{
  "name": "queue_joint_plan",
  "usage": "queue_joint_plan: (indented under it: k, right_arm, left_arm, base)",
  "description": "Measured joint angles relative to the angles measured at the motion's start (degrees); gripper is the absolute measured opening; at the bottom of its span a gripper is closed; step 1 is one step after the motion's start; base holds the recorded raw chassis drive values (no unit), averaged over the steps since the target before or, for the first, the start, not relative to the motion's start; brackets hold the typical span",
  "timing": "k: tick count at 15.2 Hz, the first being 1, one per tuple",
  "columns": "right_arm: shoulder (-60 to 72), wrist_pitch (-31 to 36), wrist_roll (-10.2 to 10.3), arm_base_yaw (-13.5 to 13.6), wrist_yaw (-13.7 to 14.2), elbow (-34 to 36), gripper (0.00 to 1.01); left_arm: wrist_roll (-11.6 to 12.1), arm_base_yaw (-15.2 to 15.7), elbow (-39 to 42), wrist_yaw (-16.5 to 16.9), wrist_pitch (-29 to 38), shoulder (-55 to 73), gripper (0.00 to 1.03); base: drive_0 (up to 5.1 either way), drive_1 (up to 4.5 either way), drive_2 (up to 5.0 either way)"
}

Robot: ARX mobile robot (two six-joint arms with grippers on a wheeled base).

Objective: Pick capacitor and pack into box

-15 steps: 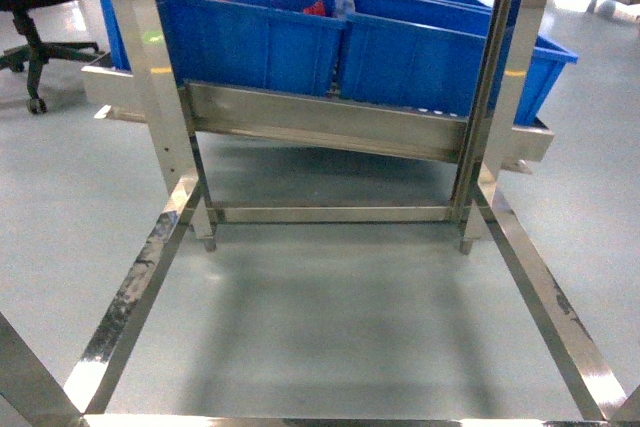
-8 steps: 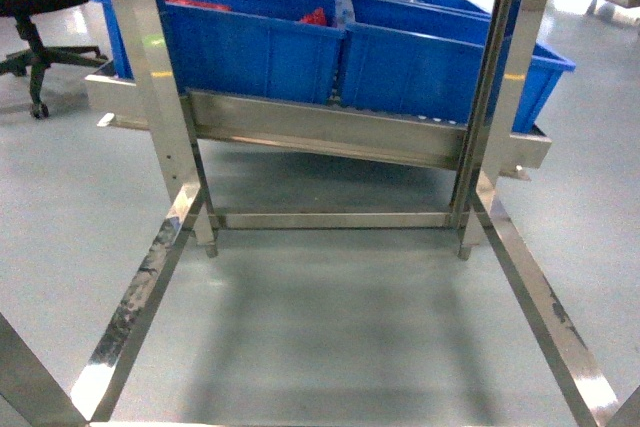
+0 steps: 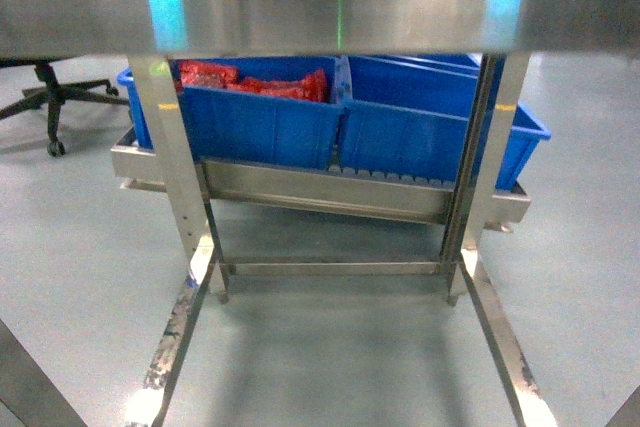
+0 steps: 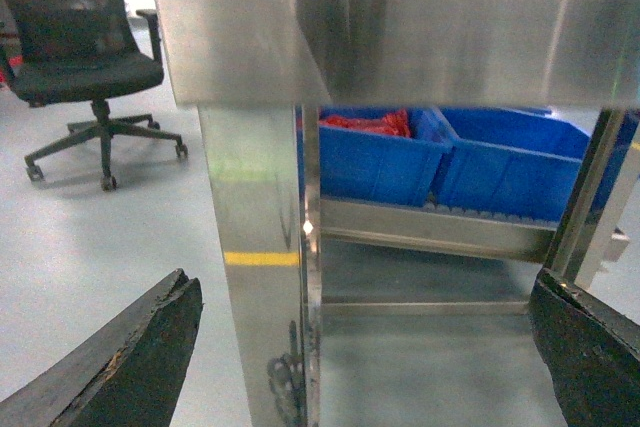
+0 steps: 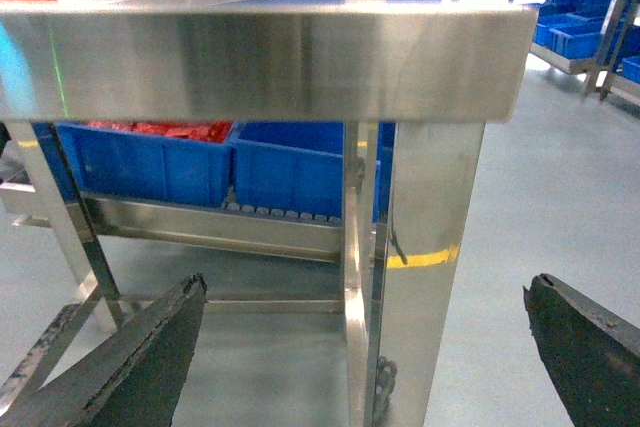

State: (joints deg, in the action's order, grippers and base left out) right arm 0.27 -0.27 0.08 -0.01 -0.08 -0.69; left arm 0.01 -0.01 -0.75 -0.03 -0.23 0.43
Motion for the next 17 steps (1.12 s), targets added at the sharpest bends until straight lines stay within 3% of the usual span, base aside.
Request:
queue_joint_plan:
  k: [17]
  right_arm:
    - [0.0, 0.0, 0.1, 0.0, 0.0, 0.0, 0.98]
  left_arm:
    - [0.0, 0.0, 0.0, 0.0, -0.2, 0.0, 0.98]
  base:
    - [0.0, 0.00, 0.0]
